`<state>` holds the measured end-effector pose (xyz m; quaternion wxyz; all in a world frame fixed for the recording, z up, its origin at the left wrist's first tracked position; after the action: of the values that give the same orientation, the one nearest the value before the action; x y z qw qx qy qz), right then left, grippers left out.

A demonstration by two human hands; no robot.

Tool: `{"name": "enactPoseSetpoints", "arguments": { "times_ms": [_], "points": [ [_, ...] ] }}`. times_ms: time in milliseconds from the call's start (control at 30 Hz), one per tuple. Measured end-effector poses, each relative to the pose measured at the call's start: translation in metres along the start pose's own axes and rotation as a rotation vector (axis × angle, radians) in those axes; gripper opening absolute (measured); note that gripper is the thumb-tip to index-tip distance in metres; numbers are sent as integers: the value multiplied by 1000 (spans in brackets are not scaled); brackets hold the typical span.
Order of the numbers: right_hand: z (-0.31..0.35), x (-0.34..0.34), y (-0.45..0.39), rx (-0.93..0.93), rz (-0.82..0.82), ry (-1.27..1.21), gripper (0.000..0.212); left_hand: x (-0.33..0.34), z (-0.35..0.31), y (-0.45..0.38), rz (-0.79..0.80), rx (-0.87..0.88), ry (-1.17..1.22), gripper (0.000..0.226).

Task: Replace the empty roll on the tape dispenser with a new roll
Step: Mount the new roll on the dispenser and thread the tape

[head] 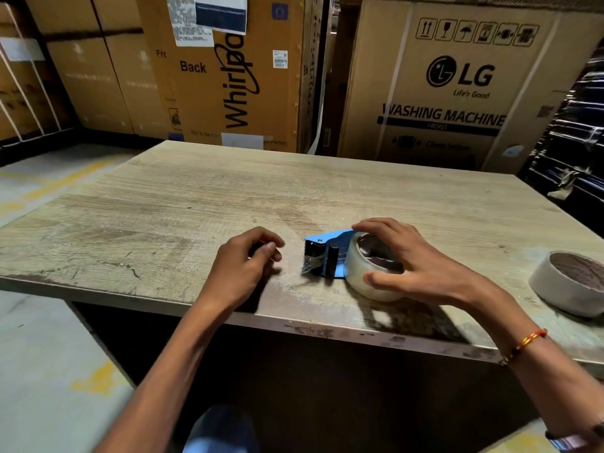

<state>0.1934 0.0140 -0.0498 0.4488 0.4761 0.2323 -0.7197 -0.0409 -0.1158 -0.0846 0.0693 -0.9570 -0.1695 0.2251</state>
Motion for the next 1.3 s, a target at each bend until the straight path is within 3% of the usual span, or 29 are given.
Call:
{"name": "enactPoseSetpoints", "arguments": {
  "times_ms": [67, 167, 267, 533, 667, 800, 867, 1000, 1133, 1300],
  "points": [
    [-1, 1, 0, -6, -6, 8, 82, -1, -3, 7, -113, 56, -131, 12],
    [0, 1, -1, -9, -26, 29, 87, 18, -9, 16, -66, 149, -266, 35],
    [2, 2, 0, -11, -48, 47, 83, 35, -14, 16, -81, 189, -299, 43],
    [5, 2, 1, 28, -51, 101, 86, 61, -27, -3, -47, 52, -346, 76],
    [-1, 4, -3, 86, -6, 86, 91, 49, -22, -4, 13, 44, -141, 57],
    [-4, 3, -6, 83, 6, 73, 90, 34, -17, -4, -66, 98, -122, 26],
    [-4, 3, -6, 84, 1, 68, 90, 28, -16, -5, -85, 111, -90, 24],
    [-5, 3, -6, 87, -3, 54, 91, 27, -13, -1, 29, 95, -69, 30],
    [-2, 3, -6, 93, -18, 62, 91, 28, -16, -2, 70, 136, -151, 13],
    [1, 3, -5, 105, -3, 41, 95, 31, -20, -3, 50, 195, -184, 11]
  ]
}}
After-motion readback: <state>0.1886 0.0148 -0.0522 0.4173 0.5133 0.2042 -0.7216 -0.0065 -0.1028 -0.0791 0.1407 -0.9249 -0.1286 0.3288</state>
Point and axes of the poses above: each hand's wrist, its own y-axis away from the middle knuckle, its own x-axis out of the palm, z = x × y, the point moved 3 cm from there along -y, towards the middle knuckle, and after that the axes turned 11 degrees about z, right-handed, at the moved point
